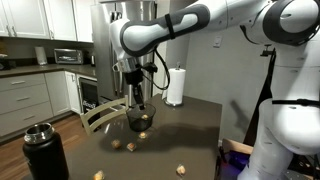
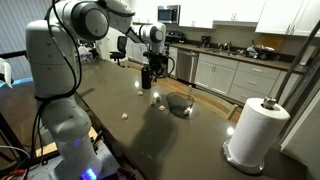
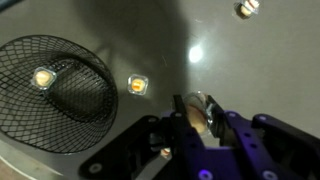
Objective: Take one yellow object from the table and put it in the black basket
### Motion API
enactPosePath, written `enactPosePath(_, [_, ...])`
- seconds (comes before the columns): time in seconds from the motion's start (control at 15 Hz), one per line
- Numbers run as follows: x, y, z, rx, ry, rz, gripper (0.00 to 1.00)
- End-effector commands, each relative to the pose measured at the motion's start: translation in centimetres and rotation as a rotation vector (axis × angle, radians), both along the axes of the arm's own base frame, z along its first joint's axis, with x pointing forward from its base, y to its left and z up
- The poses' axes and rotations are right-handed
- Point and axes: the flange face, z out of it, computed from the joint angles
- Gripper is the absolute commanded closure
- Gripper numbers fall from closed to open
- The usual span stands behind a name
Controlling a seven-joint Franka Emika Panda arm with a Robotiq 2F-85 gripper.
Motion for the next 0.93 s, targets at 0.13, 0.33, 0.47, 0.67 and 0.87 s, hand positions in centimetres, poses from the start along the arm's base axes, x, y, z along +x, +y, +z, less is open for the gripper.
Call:
enactPosePath(0.13, [3.8,-4.3,2.7,-0.018,-0.071,-0.182,0.90])
enactPosePath(0.33, [4.8,-6.0,2.2,-0.023,-0.075,-0.281,0.90])
enactPosePath(0.47, [5.2,-7.1,1.2,-0.030,-0.065,-0.352,0.90])
enactPosePath(0.67, [5.4,-8.5,-0.4,-0.037,-0.049,-0.433,0.90])
enactPosePath(0.87, [5.5,-9.8,-1.4,-0.044,-0.052,-0.499,0.90])
